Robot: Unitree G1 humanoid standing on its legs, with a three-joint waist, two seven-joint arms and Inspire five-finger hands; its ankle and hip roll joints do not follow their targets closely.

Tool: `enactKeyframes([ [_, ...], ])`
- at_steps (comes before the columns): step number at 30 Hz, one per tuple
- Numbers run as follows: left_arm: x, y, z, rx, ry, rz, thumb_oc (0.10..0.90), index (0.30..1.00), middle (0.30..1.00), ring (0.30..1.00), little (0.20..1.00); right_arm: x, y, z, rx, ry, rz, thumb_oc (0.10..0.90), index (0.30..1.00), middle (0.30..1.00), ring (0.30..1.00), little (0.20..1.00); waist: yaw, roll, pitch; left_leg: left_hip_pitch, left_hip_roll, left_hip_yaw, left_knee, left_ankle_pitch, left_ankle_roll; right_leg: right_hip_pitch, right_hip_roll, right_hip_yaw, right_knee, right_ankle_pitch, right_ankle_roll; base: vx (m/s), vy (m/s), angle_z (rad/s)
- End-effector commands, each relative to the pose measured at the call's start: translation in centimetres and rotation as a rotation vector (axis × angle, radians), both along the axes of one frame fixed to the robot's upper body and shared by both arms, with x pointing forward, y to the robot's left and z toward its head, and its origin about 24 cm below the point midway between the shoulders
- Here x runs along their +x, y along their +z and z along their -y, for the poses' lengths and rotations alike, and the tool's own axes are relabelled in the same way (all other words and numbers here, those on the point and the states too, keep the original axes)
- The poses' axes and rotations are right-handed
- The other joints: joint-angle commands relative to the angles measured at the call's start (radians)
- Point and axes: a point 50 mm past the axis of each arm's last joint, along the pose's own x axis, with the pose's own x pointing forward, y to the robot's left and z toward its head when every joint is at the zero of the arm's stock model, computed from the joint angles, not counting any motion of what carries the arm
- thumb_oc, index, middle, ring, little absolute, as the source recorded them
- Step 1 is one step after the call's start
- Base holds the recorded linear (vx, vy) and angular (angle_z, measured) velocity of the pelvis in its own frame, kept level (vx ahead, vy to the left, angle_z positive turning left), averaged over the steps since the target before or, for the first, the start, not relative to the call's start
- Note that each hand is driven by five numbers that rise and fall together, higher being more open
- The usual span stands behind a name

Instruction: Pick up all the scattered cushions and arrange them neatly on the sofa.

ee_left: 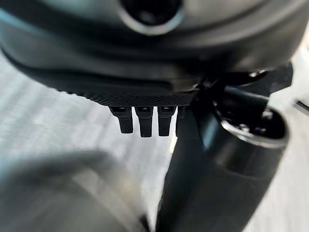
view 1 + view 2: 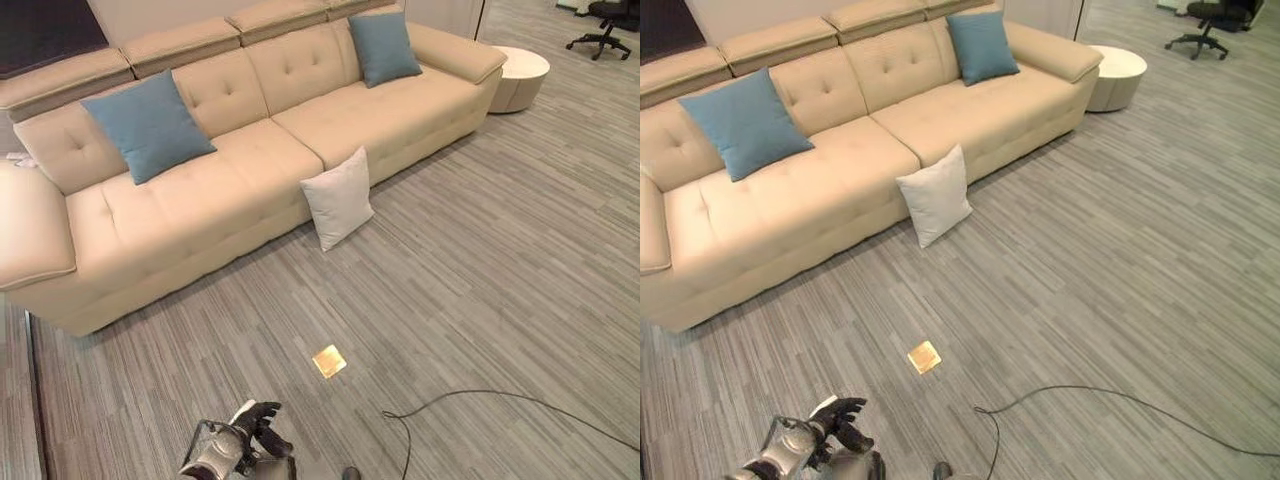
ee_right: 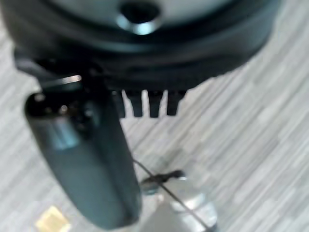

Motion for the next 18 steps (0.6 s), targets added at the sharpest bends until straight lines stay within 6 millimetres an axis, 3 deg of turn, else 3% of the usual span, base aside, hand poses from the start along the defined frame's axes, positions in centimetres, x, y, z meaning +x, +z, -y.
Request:
enactKeyframes([
  [1, 1.2, 0.7, -1.4, 0.064, -0.035, 0.052, 0.8, 0.9, 0.9, 0.9, 0.9, 0.6, 0.6, 1.4, -0.028, 0.069, 0.013, 0.8, 0.9, 0.9, 0.9, 0.9, 0.045, 0.028, -0.017, -0.032, -0.011, -0.047, -0.191, 0.027, 0.016, 0.128, 0.015, 0.028, -0.047, -0.123, 0.125, 0.43, 0.006, -0.43],
  [4, -1.3, -0.3, -2.9, 0.1, -0.027, -0.04, 0.8, 0.9, 0.9, 0.9, 0.9, 3.0, 1.1, 1.3, -0.036, 0.155, 0.049, 0.8, 0.9, 0.9, 0.9, 0.9, 0.097, 0.007, -0.042, -0.007, -0.045, -0.148, -0.389, 0.076, 0.021, 0.177, 0.027, 0.065, -0.021, -0.17, 0.129, 0.4, -0.017, -0.24],
  [5, -1.8, -0.4, -3.6, 0.121, -0.009, -0.058, 0.8, 0.9, 0.9, 0.9, 0.9, 3.3, 1.2, 1.4, -0.04, 0.161, 0.059, 0.8, 0.9, 0.9, 0.9, 0.9, 0.106, 0.006, -0.053, 0.008, -0.049, -0.165, -0.384, 0.088, 0.027, 0.177, 0.026, 0.065, -0.015, -0.172, 0.131, 0.55, 0.041, -0.61],
  [7, -3.5, -0.8, -5.4, 0.16, 0.047, -0.099, 0.8, 0.9, 0.9, 0.9, 0.9, 6.0, 1.9, 1.1, -0.045, 0.195, 0.13, 0.8, 0.9, 0.9, 0.9, 0.9, 0.137, -0.037, -0.099, 0.042, -0.084, -0.18, -0.379, 0.069, 0.062, 0.158, 0.003, 0.064, 0.077, -0.169, 0.159, 0.57, 0.052, -0.75],
  [9, -3.8, -0.7, -6.1, 0.16, 0.086, -0.092, 0.8, 0.9, 0.9, 0.9, 0.9, 7.8, 2.1, 0.0, 0.01, 0.196, 0.214, 0.8, 0.9, 0.9, 0.9, 0.9, 0.151, -0.051, -0.114, 0.084, -0.085, -0.169, -0.395, 0.038, 0.082, 0.103, -0.005, 0.052, 0.212, -0.119, 0.214, 0.4, 0.046, -0.51],
  [10, -3.9, -0.7, -6.1, 0.146, 0.121, -0.088, 0.8, 0.9, 0.9, 0.9, 0.9, 9.1, 2.5, -0.4, 0.006, 0.226, 0.225, 0.8, 0.9, 0.9, 0.9, 0.9, 0.148, -0.054, -0.104, 0.112, -0.084, -0.152, -0.404, 0.021, 0.094, 0.043, -0.026, 0.036, 0.344, -0.043, 0.266, 0.22, 0.041, -0.29],
  [11, -3.9, -0.7, -6.1, 0.146, 0.121, -0.088, 0.8, 0.9, 0.9, 0.9, 0.9, 9.1, 2.5, -0.4, 0.006, 0.226, 0.225, 0.8, 0.9, 0.9, 0.9, 0.9, 0.15, -0.051, -0.106, 0.109, -0.08, -0.151, -0.404, 0.022, 0.093, 0.04, -0.023, 0.038, 0.342, -0.04, 0.266, 0.19, 0.038, -0.36],
  [13, -2.9, -0.4, -5.6, 0.12, 0.142, -0.048, 0.8, 0.9, 0.9, 0.9, 0.9, 10.6, 3.0, -1.2, -0.014, 0.29, 0.277, 0.8, 0.9, 0.9, 0.9, 0.9, 0.137, -0.029, -0.093, 0.168, -0.054, -0.143, -0.414, -0.006, 0.105, -0.047, -0.047, -0.051, 0.506, 0.043, 0.321, 0.27, 0.063, -0.63],
  [15, -2.2, -0.1, -5.4, 0.124, 0.13, -0.024, 0.8, 0.9, 0.9, 0.9, 0.9, 11.6, 3.3, -1.5, -0.037, 0.34, 0.301, 0.8, 0.9, 0.9, 0.9, 0.9, 0.114, 0.002, -0.067, 0.245, -0.023, -0.127, -0.424, -0.04, 0.112, -0.121, -0.127, -0.196, 0.619, 0.04, 0.316, 0.35, 0.09, -0.19],
  [16, -1.7, 0.1, -5.3, 0.127, 0.126, -0.007, 0.8, 0.9, 0.9, 0.9, 0.9, 12.0, 3.5, -1.7, -0.046, 0.357, 0.315, 0.8, 0.9, 0.9, 0.9, 0.9, 0.1, 0.011, -0.056, 0.274, -0.012, -0.116, -0.425, -0.061, 0.11, -0.145, -0.161, -0.255, 0.589, 0.009, 0.297, 0.33, 0.031, 0.03],
  [18, -0.6, 0.6, -5.0, 0.12, 0.123, 0.036, 0.8, 0.9, 0.9, 0.9, 0.9, 12.2, 3.6, -1.9, -0.054, 0.373, 0.323, 0.8, 0.9, 0.9, 0.9, 0.9, 0.084, 0.02, -0.044, 0.316, -0.002, -0.111, -0.427, -0.097, 0.103, -0.169, -0.183, -0.309, 0.454, -0.05, 0.257, 0.29, -0.044, 0.05],
])
